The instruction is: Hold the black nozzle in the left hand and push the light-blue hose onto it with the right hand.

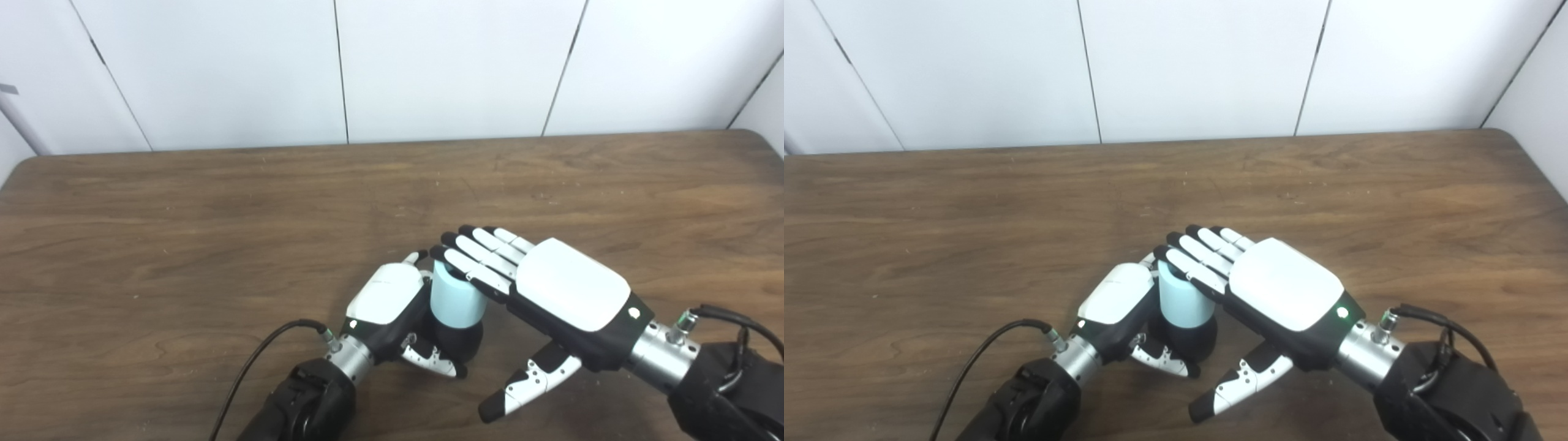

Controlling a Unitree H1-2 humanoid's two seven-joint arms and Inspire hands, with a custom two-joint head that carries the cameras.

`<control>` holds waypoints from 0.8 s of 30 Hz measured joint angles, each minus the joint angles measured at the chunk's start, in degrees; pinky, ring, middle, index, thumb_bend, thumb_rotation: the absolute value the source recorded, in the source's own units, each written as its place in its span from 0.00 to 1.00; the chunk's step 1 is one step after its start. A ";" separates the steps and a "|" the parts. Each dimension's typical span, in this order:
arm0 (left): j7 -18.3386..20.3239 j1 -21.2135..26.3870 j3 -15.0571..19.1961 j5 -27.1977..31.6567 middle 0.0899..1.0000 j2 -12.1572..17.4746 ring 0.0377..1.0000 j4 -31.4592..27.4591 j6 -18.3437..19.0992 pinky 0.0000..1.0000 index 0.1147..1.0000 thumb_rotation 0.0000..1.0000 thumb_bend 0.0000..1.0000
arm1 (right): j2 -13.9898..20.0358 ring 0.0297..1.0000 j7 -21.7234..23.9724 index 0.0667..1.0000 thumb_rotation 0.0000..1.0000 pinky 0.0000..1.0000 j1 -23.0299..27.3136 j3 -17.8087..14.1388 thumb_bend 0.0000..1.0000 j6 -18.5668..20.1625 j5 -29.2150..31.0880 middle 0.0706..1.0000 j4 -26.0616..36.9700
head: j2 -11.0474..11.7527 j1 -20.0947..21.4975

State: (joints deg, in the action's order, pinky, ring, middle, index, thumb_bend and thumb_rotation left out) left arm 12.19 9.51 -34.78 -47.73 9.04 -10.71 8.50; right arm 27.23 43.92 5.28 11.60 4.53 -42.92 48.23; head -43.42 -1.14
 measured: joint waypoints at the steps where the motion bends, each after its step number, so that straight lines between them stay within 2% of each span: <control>1: 0.00 0.01 0.00 0.02 0.44 0.00 0.66 0.00 -0.01 1.00 0.43 0.00 0.52 | 0.13 1.00 0.51 0.99 0.95 0.98 0.30 -0.06 0.67 0.41 0.14 1.00 0.26 | 0.00 0.00; 6: 0.03 0.13 -0.02 0.10 0.44 0.01 0.67 0.01 -0.13 1.00 0.43 0.00 0.52 | 0.50 1.00 3.46 0.98 0.95 0.98 1.98 -1.14 0.67 2.79 1.27 1.00 1.86 | 0.09 0.00; 7: 0.05 0.16 -0.04 0.12 0.40 0.00 0.68 0.01 -0.15 1.00 0.47 0.00 0.51 | 0.55 1.00 4.05 0.99 0.96 0.98 2.28 -1.53 0.67 3.09 1.32 1.00 2.30 | 0.09 0.00; 9: 0.07 0.16 -0.07 0.15 0.39 0.01 0.69 0.01 -0.26 1.00 0.48 0.00 0.51 | 0.66 1.00 5.08 0.99 0.97 0.98 2.64 -2.38 0.67 3.26 1.43 1.00 2.91 | 0.18 0.00; 14: 0.07 0.14 -0.07 0.14 0.45 0.21 0.74 0.00 -0.34 1.00 0.44 0.00 0.52 | 0.99 1.00 5.69 0.98 0.97 0.99 5.05 -5.77 0.66 3.71 1.79 1.00 4.33 | 0.35 0.26; 15: 0.07 0.17 -0.08 0.14 0.63 0.21 0.77 0.01 -0.34 1.00 0.48 0.01 0.57 | 0.98 1.00 5.62 0.98 0.96 0.99 5.70 -6.30 0.66 3.70 1.87 1.00 4.63 | 0.44 0.09; 17: 0.07 0.22 -0.25 0.04 0.80 0.21 0.84 -0.01 -0.34 1.00 0.67 0.00 0.74 | 0.85 1.00 5.40 0.98 0.95 0.98 6.24 -6.70 0.66 3.61 1.83 1.00 4.74 | 0.44 -0.09; 18: 0.25 0.20 -0.36 -0.08 0.84 0.30 0.86 -0.14 -0.33 1.00 0.73 0.00 0.78 | 0.56 1.00 5.35 0.98 0.95 0.98 6.23 -6.72 0.66 3.53 1.65 1.00 4.72 | 0.44 -0.09; 22: 1.81 -0.12 -0.70 -1.08 0.86 1.32 0.88 -1.58 -0.33 1.00 0.78 0.00 0.80 | -0.41 1.00 5.44 0.99 0.94 0.97 6.00 -6.72 0.66 3.19 0.84 1.00 4.65 | 0.35 0.09; 24: 1.70 -0.32 -0.33 -1.50 0.88 1.33 0.90 -1.84 -0.53 0.99 0.81 0.00 0.84 | -0.39 1.00 5.84 0.99 0.96 0.98 6.07 -6.87 0.66 3.42 0.71 1.00 4.66 | 0.35 0.09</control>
State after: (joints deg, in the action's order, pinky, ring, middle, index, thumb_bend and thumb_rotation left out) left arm 13.89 9.19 -35.11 -49.23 10.38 -12.55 7.97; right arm 26.85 49.76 11.36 4.73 7.95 -42.21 52.89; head -43.07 -1.05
